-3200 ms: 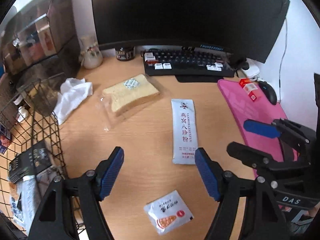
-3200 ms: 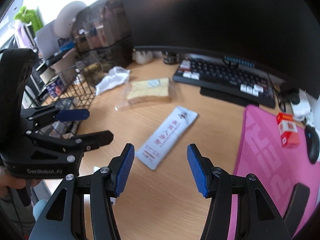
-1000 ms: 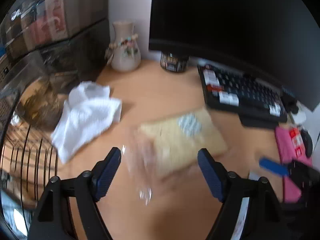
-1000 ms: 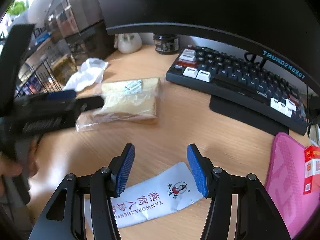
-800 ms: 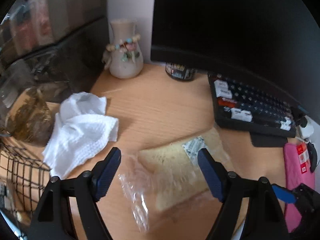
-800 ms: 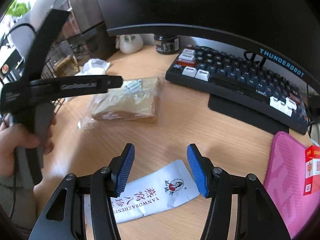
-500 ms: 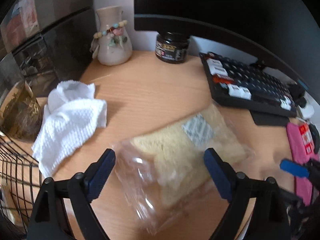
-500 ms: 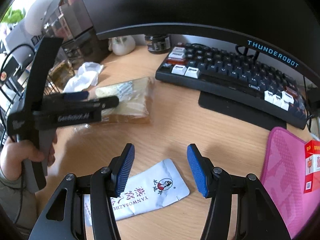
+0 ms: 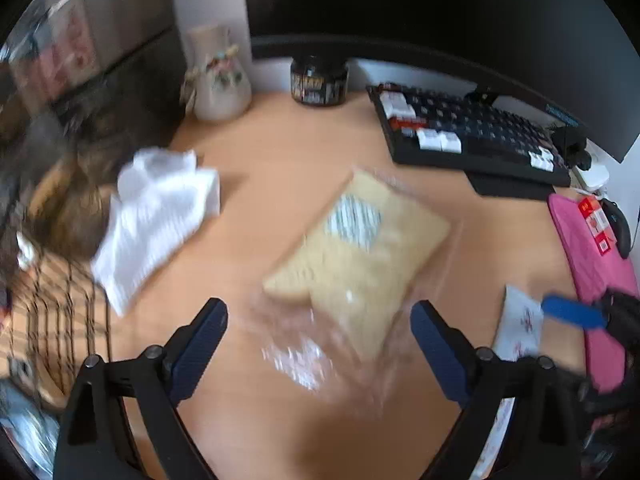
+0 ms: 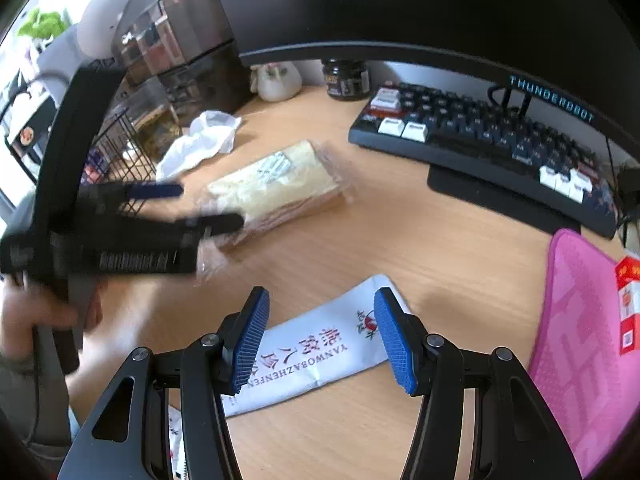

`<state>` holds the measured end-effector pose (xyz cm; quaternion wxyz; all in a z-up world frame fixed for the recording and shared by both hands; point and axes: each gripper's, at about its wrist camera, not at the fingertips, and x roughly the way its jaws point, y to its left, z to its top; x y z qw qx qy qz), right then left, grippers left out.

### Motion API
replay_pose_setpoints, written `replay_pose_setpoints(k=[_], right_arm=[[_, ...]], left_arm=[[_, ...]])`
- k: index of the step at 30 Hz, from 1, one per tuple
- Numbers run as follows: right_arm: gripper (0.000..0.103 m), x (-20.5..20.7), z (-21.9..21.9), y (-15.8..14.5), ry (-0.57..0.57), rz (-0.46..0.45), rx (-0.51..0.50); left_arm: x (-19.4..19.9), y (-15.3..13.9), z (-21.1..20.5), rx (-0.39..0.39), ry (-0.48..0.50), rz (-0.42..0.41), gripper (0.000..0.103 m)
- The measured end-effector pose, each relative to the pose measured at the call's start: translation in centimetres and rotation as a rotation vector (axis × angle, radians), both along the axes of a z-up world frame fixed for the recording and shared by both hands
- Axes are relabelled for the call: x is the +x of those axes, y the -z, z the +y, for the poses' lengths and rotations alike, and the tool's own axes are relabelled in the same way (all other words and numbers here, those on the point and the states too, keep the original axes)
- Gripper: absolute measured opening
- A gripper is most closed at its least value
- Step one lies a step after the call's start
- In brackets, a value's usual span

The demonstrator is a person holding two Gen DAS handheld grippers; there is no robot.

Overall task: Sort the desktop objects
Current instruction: 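Lower the left gripper around the bagged bread while the right approaches the white Yanwo sachet, then grasp the bread bag with the left gripper while the right grasps the Yanwo sachet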

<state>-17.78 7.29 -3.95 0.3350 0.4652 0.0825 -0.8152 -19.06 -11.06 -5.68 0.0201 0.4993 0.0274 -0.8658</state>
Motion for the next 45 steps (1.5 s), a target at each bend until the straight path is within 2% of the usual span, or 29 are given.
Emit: replay_pose_setpoints(k=[4, 5, 8, 11, 12, 16, 18, 21, 23, 28, 31, 35, 41, 45], right_arm=[[0.055, -0.2, 0.5, 0.4, 0.013, -0.031, -0.003], [0.055, -0.4, 0.6, 0.5, 0.017, -0.036, 0.000], [0.055, -1.0, 0.7, 1.1, 0.030, -0.052, 0.010], [0.055, -1.6, 0.7, 1.7, 0.038, -0.071, 0.013], [0.055, -1.7, 0.7, 1.9, 0.039, -0.074, 0.013], [0.055, -2.0, 1.1, 1.7, 0.053, -0.069, 0.011], [0.055, -2.1, 1.5, 1.6, 0.065, -0.068, 0.012], [0.055, -1.7, 2.2, 1.5, 0.083, -0.065, 0.017], [0.055, -1.3, 2.5, 1.5, 0.089, -0.067, 0.022], [0.056, -0.2, 2.0, 2.0, 0.087, -0.094, 0.015], [0.061, 0.7, 1.1, 2.2, 0.086, -0.080, 0.016], [0.084, 1.6, -0.5, 2.4, 0.109, -0.069, 0.020], [0.093, 2.4, -2.6, 2.9, 0.095, 0.006, 0.039], [0.093, 2.9, -3.2, 3.4, 0.051, 0.081, 0.143]], left_arm=[[-2.2, 1.3, 0.9, -0.062, 0.032, -0.026, 0.093], [-2.5, 1.7, 0.8, -0.057, 0.036, -0.026, 0.097], [-3.2, 2.3, 0.3, 0.010, 0.043, -0.016, 0.100], [-3.6, 3.0, -0.3, 0.114, 0.025, -0.024, 0.101], [-3.5, 3.1, -0.1, 0.117, 0.028, -0.019, 0.102], [-2.8, 3.7, 3.3, -0.007, 0.143, -0.045, 0.103], [-2.4, 3.6, 4.1, -0.007, 0.156, -0.039, 0.102], [-1.8, 3.4, 4.1, 0.007, 0.135, -0.028, 0.096], [-1.2, 2.9, 3.7, 0.034, 0.123, -0.021, 0.086], [0.8, 2.5, 3.1, 0.060, 0.115, -0.033, 0.081], [2.9, 2.5, 2.8, 0.062, 0.106, -0.034, 0.081], [5.3, 2.7, 1.9, 0.063, 0.071, -0.032, 0.081], [7.3, 2.7, 0.2, 0.055, 0.023, -0.029, 0.081], [7.7, 2.6, -0.1, 0.061, 0.023, -0.029, 0.082]])
